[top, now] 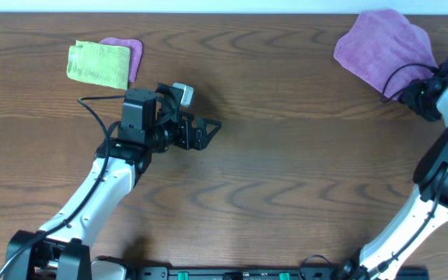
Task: Fold the cloth
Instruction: 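Grasp the pink cloth's edge with the right gripper, then lift the pink cloth and drag it toward the table center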
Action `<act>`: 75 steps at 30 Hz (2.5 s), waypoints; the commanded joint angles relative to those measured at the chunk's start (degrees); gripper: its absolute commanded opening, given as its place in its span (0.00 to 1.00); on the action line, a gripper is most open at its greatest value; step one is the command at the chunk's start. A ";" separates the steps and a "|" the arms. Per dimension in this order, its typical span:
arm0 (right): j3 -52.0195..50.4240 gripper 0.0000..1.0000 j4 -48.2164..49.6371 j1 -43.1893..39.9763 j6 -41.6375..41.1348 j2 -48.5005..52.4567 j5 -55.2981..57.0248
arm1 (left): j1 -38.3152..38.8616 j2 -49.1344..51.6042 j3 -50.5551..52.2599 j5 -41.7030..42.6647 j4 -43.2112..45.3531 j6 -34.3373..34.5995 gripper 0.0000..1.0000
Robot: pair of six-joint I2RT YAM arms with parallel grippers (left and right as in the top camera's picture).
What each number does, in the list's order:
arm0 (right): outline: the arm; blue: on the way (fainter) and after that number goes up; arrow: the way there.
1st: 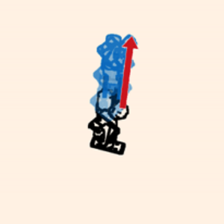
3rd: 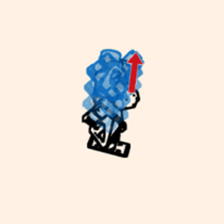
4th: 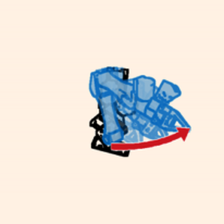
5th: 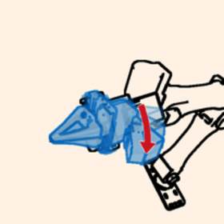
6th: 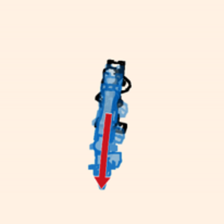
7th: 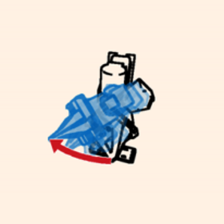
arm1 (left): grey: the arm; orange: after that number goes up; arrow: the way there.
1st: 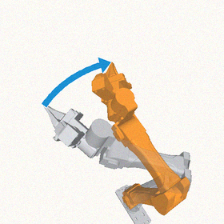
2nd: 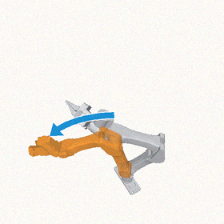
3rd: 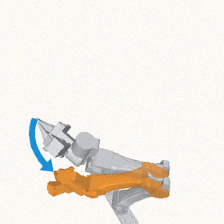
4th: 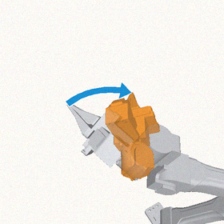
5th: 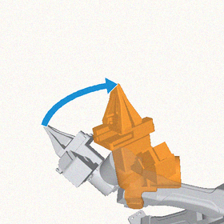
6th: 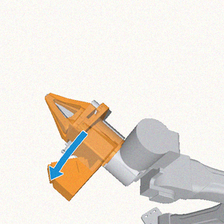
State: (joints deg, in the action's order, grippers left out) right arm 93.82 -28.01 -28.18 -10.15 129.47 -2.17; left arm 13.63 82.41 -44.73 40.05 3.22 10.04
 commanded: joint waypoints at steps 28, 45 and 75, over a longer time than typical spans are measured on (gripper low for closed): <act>6.36 0.01 5.73 6.36 -5.22 1.92 -9.99 | 0.33 0.20 -1.25 -0.20 -1.53 -0.63 0.95; 23.23 0.02 -14.16 11.37 -1.16 1.46 -13.42 | 0.33 0.20 -1.25 -0.26 -1.70 -0.68 0.95; 28.15 0.02 -40.74 40.30 2.08 -19.50 -3.76 | -0.02 0.17 -1.25 2.56 -1.49 -0.87 0.95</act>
State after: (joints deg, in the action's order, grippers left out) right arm 121.14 -67.75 8.64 -8.64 111.04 -7.20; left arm 13.72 82.43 -44.73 40.62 1.61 10.04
